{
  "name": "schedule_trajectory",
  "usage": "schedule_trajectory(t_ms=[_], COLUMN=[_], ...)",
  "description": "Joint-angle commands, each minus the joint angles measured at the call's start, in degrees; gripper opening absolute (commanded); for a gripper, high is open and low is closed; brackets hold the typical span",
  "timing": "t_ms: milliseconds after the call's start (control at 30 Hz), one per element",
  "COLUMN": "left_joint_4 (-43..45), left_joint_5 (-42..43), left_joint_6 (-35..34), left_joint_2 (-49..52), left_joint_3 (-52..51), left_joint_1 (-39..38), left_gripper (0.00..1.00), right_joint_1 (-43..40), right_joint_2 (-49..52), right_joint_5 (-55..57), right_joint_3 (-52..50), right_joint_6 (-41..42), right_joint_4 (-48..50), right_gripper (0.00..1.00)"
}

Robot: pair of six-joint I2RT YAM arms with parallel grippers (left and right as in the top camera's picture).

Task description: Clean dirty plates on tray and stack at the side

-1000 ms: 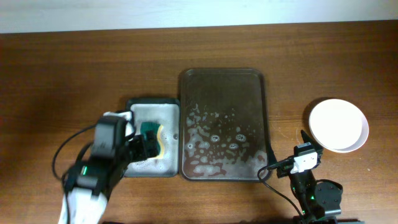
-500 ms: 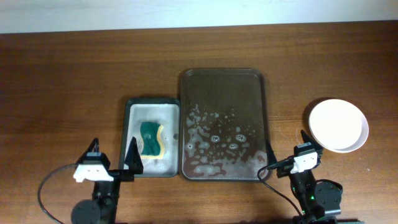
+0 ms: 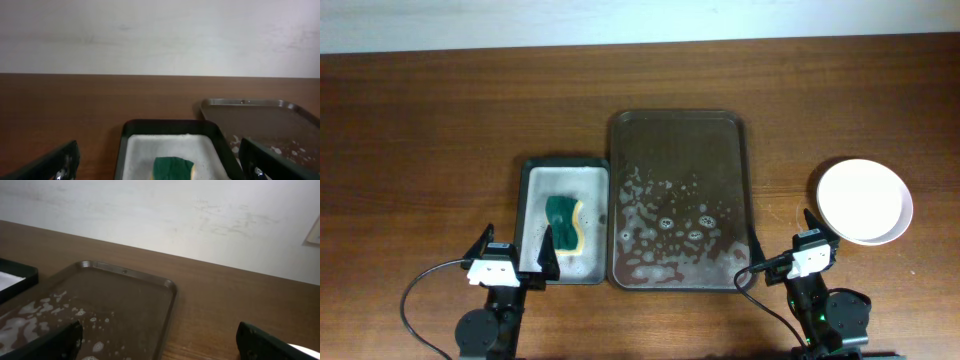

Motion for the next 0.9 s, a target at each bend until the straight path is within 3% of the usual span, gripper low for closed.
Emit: schedule_trajectory(t_ms=[0,867], left_joint_4=[-0.5,-2.4], left_joint_5=[-1.4,-1.4], left_joint_6=[1.1,1.1], left_joint_2=[-0.5,-0.4], left_joint_3=[-0.1,0.0], left_joint_1=[-0.2,-0.2], left_gripper=[0.99,0.99], right_joint_1=[-0.4,-0.4], right_joint_2=[-0.4,-0.4], right_joint_5=[0.5,0.5], right_joint_3=[-0.3,-0.3], right_joint_6=[0.1,0.1], right_joint_4=[-0.3,-0.3], right_gripper=[0.99,0.99])
